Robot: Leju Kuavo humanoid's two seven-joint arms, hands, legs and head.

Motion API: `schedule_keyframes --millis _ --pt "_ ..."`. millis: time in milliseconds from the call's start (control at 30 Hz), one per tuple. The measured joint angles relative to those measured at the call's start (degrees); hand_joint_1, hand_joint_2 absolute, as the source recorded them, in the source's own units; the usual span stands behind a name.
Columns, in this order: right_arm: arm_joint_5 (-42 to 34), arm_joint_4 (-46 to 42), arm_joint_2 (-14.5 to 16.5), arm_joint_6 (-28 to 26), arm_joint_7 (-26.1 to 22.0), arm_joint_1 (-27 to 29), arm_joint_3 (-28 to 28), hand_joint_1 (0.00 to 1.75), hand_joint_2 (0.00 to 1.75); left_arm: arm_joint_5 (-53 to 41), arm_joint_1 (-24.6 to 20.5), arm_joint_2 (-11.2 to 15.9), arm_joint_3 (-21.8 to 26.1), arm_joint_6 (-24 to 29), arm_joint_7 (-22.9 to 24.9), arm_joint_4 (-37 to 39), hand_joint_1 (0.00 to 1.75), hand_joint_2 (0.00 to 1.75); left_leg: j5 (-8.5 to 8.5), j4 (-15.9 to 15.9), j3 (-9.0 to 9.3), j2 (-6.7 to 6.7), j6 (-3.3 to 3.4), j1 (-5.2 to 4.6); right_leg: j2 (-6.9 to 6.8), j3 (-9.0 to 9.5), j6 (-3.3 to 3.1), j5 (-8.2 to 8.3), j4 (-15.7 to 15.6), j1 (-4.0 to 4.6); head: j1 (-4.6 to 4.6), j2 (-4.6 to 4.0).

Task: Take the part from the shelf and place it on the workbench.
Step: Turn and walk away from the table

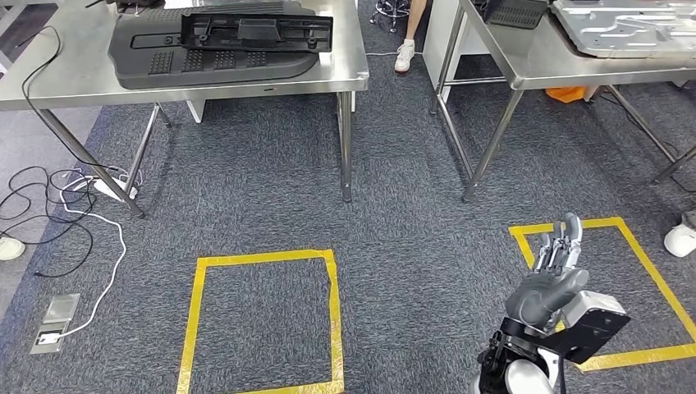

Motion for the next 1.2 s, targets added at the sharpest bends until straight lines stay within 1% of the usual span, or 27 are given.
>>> schedule_keyframes --millis 67,100,133,200,233,267,300,333,367,400,433,467,533,567,600,633,700,733,767,800,833,867,900,933,967,1067,1200 --pt "0.2 0.0 0.1 0.3 0.0 0.1 0.0 0.0 0.0 0.1 0.1 0.0 0.0 0.0 0.0 0.0 0.0 0.0 0.56 -1.0 -0.13 0.17 0.63 0.4 0.06 -0.33 0.74 -0.19 0.5 0.01 0.03 0.0" --pt "0.2 0.0 0.2 0.5 0.1 0.2 0.0 0.0 0.0 0.1 0.1 0.0 0.0 0.0 0.0 0.0 0.0 0.0 1.01 -1.4 -0.24 0.28 1.0 0.62 0.19 -0.92 1.11 -1.19 1.7 -0.02 0.24 0.0" --pt "0.3 0.0 0.2 0.8 0.3 0.3 0.0 0.0 0.0 0.2 0.1 0.0 0.0 0.0 -0.1 0.0 0.0 0.0 1.42 -1.7 -0.43 0.4 1.26 0.84 0.32 -1.97 1.45 -2.88 4.0 -0.11 0.51 0.0" --pt "0.4 0.0 0.2 1.2 0.6 0.4 0.0 0.0 0.0 0.2 0.1 0.0 0.0 -0.1 -0.1 0.0 0.0 0.0 1.88 -1.6 -1.08 0.49 1.48 0.81 0.49 -4.93 2.07 -6.8 10.9 -0.43 1.22 0.0" --pt "0.4 0.0 0.2 1.3 0.7 0.4 0.0 0.0 0.0 0.3 0.1 0.0 0.0 -0.1 -0.1 0.0 0.0 0.0 2.01 -1.5 -1.4 0.52 1.44 0.8 0.49 -6.02 2.28 -7.89 13.9 -0.58 1.45 0.0" --pt "0.4 0.0 0.2 1.3 0.8 0.5 0.0 0.0 0.0 0.3 0.1 0.0 0.0 -0.1 -0.1 0.0 0.0 0.0 2.1 -1.3 -1.65 0.53 1.4 0.8 0.48 -6.22 2.41 -7.9 15.1 -0.7 1.67 0.0" --pt "0.4 0.0 0.2 1.4 0.9 0.5 0.0 0.0 0.0 0.3 0.1 0.0 0.0 -0.1 -0.1 0.0 0.0 0.0 2.14 -1.1 -1.82 0.54 1.36 0.83 0.48 -5.37 2.45 -6.88 14.1 -0.8 1.86 0.0" --pt "0.4 0.0 0.2 1.4 0.9 0.5 0.0 0.0 0.0 0.3 0.1 0.0 0.0 -0.1 -0.2 0.0 0.0 0.0 2.14 -1.0 -1.9 0.53 1.3 0.85 0.47 -3.49 2.4 -5.02 11.0 -0.87 2.06 0.0" --pt "0.5 0.0 0.2 1.5 0.9 0.5 0.0 0.0 0.0 0.3 0.1 0.0 0.0 -0.1 -0.2 0.0 0.0 0.0 2.12 -0.8 -1.94 0.52 1.2 0.86 0.47 -1.24 2.26 -3.27 6.9 -0.92 2.25 0.0" --pt "0.5 -0.1 0.2 1.5 0.9 0.5 0.0 0.0 0.0 0.3 0.1 0.0 0.0 -0.1 -0.3 0.0 0.0 0.0 2.08 -0.6 -2.03 0.5 1.0 0.77 0.48 0.66 2.06 -2.05 3.2 -0.84 2.38 0.0" --pt "0.7 -0.1 0.2 1.5 0.9 0.5 0.0 0.0 0.0 0.2 0.0 0.0 0.0 -0.2 -0.5 0.0 0.0 0.0 2.12 -0.4 -2.19 0.47 0.7 0.68 0.51 1.83 1.77 -1.4 0.6 -0.74 2.43 0.0" --pt "0.9 -0.2 0.2 1.6 0.8 0.5 0.0 0.0 0.0 0.2 0.0 0.0 0.0 -0.3 -0.6 0.0 0.0 0.0 2.19 -0.3 -2.38 0.46 0.38 0.61 0.55 2.19 1.44 -1.39 -0.6 -0.6 2.36 0.0" --pt "1.8 -0.3 0.2 1.4 0.6 0.7 0.0 0.0 0.0 0.1 0.0 0.0 0.0 -0.6 -0.9 0.0 0.0 0.0 2.35 -0.3 -2.66 0.44 -0.3 0.58 0.61 1.97 0.67 -1.22 -0.9 -0.51 2.01 0.0" --pt "2.3 -0.4 0.2 1.2 0.6 0.7 0.0 0.0 0.0 0.0 0.0 0.0 0.0 -0.7 -0.9 0.0 0.0 0.0 2.01 0.1 -2.77 0.39 -0.6 0.64 0.57 1.96 0.29 -1.01 -1.1 -0.58 1.83 0.0" --pt "2.7 -0.6 0.2 1.0 0.6 0.6 0.0 0.0 0.0 0.0 0.0 0.0 0.0 -0.9 -0.9 0.0 0.0 0.0 1.11 1.3 -3.18 0.34 -0.87 0.66 0.5 1.95 -0.09 -0.78 -1.3 -0.69 1.54 0.0" --pt "3.1 -0.7 0.2 0.6 0.8 0.5 0.0 0.0 0.0 0.0 0.0 0.0 0.0 -0.9 -0.9 0.0 0.0 0.0 -0.42 3.5 -4.05 0.28 -1.08 0.71 0.42 1.92 -0.43 -0.57 -1.5 -0.8 1.19 0.0" --pt "4.0 -0.8 0.2 -0.5 1.4 0.3 0.0 0.0 0.0 0.0 0.0 0.0 0.0 -1.0 -1.1 0.0 0.0 0.0 -4.33 10.8 -7.1 0.21 -1.32 0.76 0.31 1.69 -0.77 -0.43 -1.4 -0.69 0.42 0.0" --pt "4.6 -0.8 0.2 -1.2 1.9 0.2 0.0 0.0 0.0 0.0 0.1 0.0 0.0 -1.0 -1.2 0.0 0.0 0.0 -5.63 14.2 -8.51 0.22 -1.36 0.77 0.29 1.54 -0.84 -0.4 -1.3 -0.62 0.18 0.0" --pt "5.1 -0.8 0.2 -1.9 2.4 0.2 0.0 0.0 0.0 0.0 0.1 0.0 0.0 -1.1 -1.3 0.0 0.0 0.0 -5.95 16.0 -9.21 0.22 -1.35 0.77 0.28 1.43 -0.86 -0.4 -1.2 -0.56 0.03 0.0" --pt "5.8 -0.8 0.2 -2.6 2.9 0.2 0.0 0.0 0.0 -0.1 0.1 0.0 0.0 -1.1 -1.3 0.0 0.0 0.0 -5.14 15.7 -8.88 0.22 -1.28 0.77 0.3 1.37 -0.86 -0.4 -1.1 -0.53 -0.07 0.0" --pt "6.5 -0.8 0.2 -3.4 3.5 0.1 0.0 0.0 0.0 -0.1 0.1 0.0 0.0 -1.0 -1.3 0.0 0.0 0.0 -3.41 13.1 -7.53 0.22 -1.14 0.77 0.34 1.36 -0.84 -0.42 -1.0 -0.52 -0.18 0.0" --pt "7.6 -0.8 0.2 -4.1 3.9 0.0 0.0 0.0 0.0 -0.2 0.1 0.0 0.0 -1.0 -1.2 0.0 0.0 0.0 -1.4 9.1 -5.59 0.21 -0.94 0.77 0.39 1.36 -0.77 -0.46 -0.8 -0.52 -0.32 0.0" --pt "8.7 -0.9 0.2 -4.7 4.4 -0.1 0.0 0.0 0.0 -0.3 0.1 0.0 0.0 -1.0 -1.2 0.0 0.0 0.0 0.12 5.2 -3.84 0.21 -0.76 0.7 0.44 1.3 -0.62 -0.54 -0.6 -0.39 -0.46 0.0" --pt "9.6 -1.0 0.2 -5.1 4.6 -0.1 0.0 0.0 0.0 -0.3 0.0 0.0 0.0 -1.0 -1.2 0.0 0.0 0.0 1.09 2.2 -2.66 0.21 -0.59 0.65 0.47 1.17 -0.39 -0.59 -0.4 -0.29 -0.54 0.0" --pt "10.3 -1.0 0.2 -5.2 4.8 -0.1 0.0 0.0 0.0 -0.3 0.0 -0.1 0.0 -1.0 -1.2 0.0 0.0 0.0 1.38 0.6 -2.14 0.23 -0.52 0.64 0.5 1.01 -0.41 -0.9 -0.2 -0.13 -0.52 0.0" --pt "10.3 -1.2 0.2 -5.0 4.7 -0.1 0.0 0.0 0.0 -0.3 0.1 -0.2 0.0 -1.0 -1.3 0.0 0.0 0.0 1.26 0.0 -2.13 0.23 -0.47 0.53 0.51 0.93 -0.94 -1.25 -0.1 -0.01 -0.25 0.0" --pt "10.1 -1.2 0.2 -4.9 4.6 -0.1 0.0 0.0 0.0 -0.3 0.2 -0.2 0.0 -1.0 -1.3 0.0 0.0 0.0 1.32 0.0 -2.16 0.23 -0.14 0.31 0.6 1.11 -0.19 -0.7 -0.6 -0.24 -0.14 0.0"
